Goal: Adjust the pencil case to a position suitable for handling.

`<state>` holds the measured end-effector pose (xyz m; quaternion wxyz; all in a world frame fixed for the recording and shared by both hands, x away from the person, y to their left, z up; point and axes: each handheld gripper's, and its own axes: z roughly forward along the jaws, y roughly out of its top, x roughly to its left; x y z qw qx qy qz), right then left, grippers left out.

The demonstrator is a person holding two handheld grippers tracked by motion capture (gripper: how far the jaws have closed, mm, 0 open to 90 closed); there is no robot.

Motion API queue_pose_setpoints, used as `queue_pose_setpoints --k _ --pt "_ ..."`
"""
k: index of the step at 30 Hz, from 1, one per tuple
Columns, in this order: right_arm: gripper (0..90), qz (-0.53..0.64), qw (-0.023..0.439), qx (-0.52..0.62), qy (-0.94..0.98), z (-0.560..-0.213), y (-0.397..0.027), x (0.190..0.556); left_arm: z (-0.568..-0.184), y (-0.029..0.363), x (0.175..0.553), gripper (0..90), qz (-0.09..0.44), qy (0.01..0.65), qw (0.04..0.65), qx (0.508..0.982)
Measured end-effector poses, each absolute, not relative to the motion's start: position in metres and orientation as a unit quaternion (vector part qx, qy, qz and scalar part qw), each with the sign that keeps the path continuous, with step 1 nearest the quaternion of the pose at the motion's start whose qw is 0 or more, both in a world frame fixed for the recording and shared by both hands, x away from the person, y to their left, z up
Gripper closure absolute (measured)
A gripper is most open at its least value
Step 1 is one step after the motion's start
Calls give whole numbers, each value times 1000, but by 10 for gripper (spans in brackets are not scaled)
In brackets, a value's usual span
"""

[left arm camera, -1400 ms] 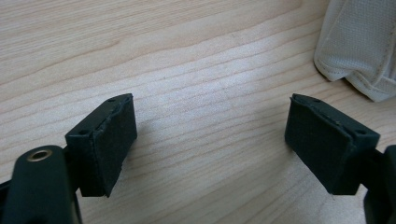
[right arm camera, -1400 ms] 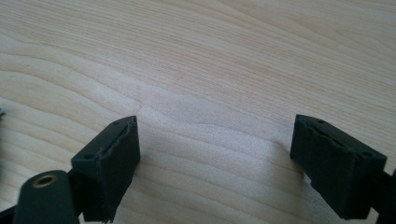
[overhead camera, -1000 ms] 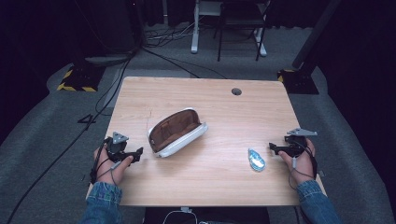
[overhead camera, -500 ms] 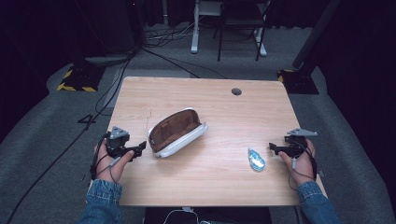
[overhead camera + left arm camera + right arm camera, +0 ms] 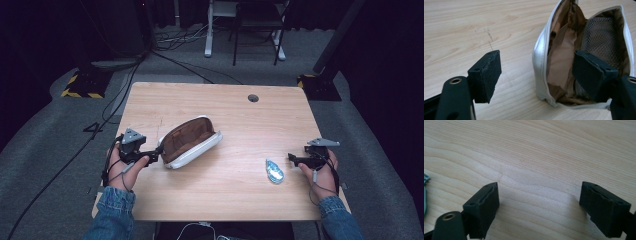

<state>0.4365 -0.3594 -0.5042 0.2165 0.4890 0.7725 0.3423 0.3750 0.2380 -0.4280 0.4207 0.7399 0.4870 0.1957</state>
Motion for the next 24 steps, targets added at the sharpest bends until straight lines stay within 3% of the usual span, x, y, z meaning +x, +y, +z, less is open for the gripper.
queue_pose_setpoints --k 24 --pt "166 342 217 489 772 -504 -359 437 -438 215 415 247 195 460 427 754"
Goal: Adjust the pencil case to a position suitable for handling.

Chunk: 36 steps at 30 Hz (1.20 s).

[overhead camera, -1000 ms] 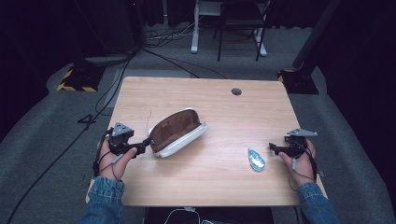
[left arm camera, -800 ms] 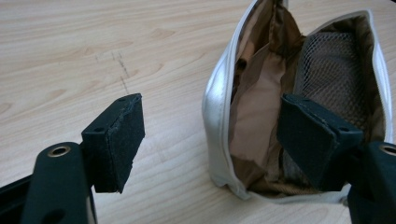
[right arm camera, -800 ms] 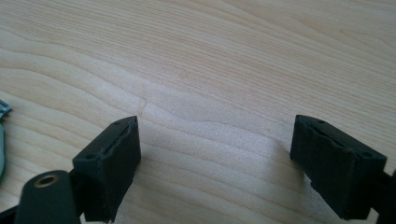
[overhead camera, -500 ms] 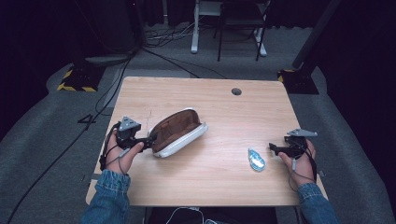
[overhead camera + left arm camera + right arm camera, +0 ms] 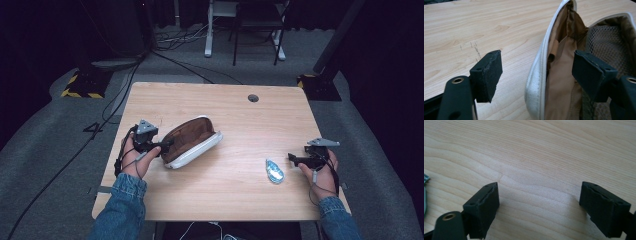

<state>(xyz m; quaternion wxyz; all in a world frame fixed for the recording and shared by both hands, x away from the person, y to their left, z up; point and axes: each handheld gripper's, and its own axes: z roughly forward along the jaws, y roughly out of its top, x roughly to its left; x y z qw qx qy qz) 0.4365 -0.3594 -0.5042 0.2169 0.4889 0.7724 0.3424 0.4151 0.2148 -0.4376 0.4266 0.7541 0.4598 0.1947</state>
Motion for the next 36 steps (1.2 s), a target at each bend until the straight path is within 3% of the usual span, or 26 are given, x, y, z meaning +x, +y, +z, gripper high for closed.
queue_pose_setpoints --k 12,19,25,27,36 --pt "172 343 216 489 773 -504 -359 435 -455 209 427 344 161 454 419 769" --pt "172 343 216 488 773 -504 -359 435 -464 204 432 480 138 448 414 780" --pt "172 343 216 488 773 -504 -359 435 -466 205 434 745 120 451 411 783" --pt "173 343 216 488 773 -504 -359 435 -466 208 435 793 116 452 413 782" --pt "173 343 216 488 773 -504 -359 435 -463 210 433 844 87 457 432 772"
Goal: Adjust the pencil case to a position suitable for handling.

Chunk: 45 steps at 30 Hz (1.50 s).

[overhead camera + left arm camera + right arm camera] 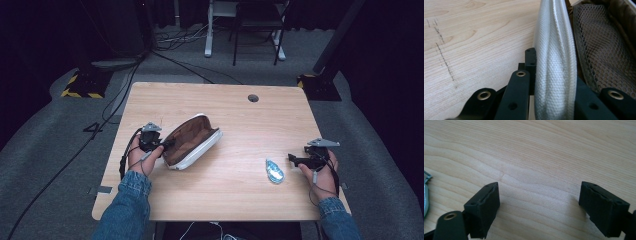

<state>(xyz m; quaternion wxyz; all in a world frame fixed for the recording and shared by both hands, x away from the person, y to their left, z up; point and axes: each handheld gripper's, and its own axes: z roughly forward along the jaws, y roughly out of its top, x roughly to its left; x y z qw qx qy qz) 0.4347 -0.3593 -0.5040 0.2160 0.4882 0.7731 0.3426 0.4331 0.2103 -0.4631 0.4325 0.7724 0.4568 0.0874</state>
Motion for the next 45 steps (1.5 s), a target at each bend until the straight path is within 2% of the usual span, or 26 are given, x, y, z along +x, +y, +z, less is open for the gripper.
queue_pose_setpoints --k 19,33,45 --pt "172 342 216 488 773 -504 -359 435 -437 201 414 848 52 432 462 773" --pt "172 343 216 487 773 -504 -359 436 -416 168 394 847 17 368 487 792" --pt "172 343 216 487 773 -504 -359 436 -417 139 385 847 -30 322 495 807"
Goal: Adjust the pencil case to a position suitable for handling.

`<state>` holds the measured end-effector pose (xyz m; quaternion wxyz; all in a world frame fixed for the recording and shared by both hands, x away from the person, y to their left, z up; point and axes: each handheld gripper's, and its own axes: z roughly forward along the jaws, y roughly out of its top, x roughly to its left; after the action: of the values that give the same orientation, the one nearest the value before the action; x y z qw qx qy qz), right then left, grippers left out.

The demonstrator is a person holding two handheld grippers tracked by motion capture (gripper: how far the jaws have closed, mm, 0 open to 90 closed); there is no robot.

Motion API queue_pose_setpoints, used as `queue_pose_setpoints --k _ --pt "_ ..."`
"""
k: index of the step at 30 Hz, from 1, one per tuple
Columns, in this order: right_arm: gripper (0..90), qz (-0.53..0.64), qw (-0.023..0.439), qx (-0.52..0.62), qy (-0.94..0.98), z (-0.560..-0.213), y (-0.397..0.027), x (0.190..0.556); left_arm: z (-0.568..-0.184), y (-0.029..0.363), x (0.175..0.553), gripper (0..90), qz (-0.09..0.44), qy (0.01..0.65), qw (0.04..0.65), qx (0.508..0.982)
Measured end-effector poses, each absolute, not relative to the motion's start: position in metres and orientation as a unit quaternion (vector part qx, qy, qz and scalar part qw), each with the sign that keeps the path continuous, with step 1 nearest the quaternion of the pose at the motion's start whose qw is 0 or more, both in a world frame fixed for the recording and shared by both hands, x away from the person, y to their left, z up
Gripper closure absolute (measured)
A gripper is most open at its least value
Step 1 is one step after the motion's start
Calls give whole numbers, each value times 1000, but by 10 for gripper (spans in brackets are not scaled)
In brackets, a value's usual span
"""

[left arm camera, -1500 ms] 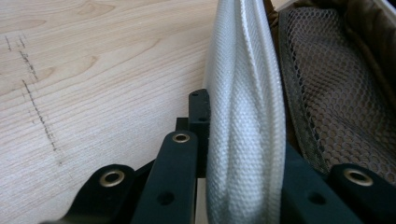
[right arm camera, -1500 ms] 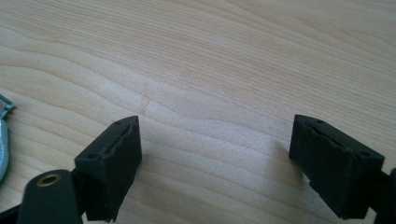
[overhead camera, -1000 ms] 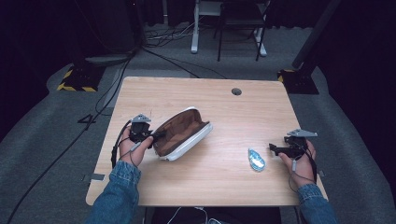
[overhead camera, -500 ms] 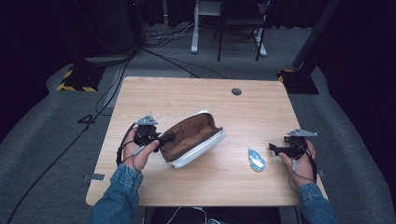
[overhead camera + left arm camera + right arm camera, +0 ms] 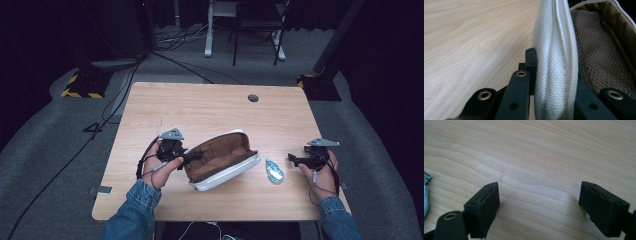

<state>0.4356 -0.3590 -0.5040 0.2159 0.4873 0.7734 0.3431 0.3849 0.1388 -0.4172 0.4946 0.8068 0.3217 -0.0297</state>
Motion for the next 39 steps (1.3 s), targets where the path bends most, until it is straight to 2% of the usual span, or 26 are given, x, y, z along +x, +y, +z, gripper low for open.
queue_pose_setpoints --k 20,32,39 --pt "172 343 216 487 774 -504 -359 436 -437 104 376 844 -82 264 450 849" --pt "172 343 216 487 774 -504 -359 436 -449 101 377 837 -73 266 419 865" --pt "172 343 216 487 774 -504 -359 436 -455 104 378 802 -59 275 391 877"
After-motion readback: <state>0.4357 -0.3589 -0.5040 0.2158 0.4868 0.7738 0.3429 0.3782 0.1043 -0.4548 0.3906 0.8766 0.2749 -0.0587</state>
